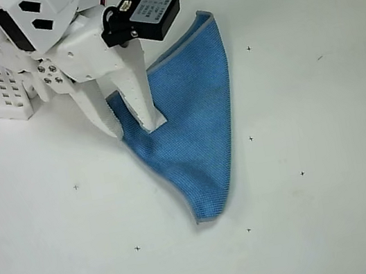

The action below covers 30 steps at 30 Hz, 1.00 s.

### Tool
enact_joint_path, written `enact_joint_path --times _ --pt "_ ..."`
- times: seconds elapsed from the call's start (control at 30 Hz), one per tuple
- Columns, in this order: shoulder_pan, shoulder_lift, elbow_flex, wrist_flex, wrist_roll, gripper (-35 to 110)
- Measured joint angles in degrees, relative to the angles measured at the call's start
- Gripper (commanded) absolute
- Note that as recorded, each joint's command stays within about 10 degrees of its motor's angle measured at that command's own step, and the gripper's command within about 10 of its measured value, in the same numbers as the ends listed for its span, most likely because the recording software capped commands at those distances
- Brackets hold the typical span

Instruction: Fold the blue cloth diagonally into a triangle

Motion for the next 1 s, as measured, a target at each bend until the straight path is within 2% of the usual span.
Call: enact_joint_path --times 1.0 --pt "0.0 0.1 1.1 -0.2 0.0 25"
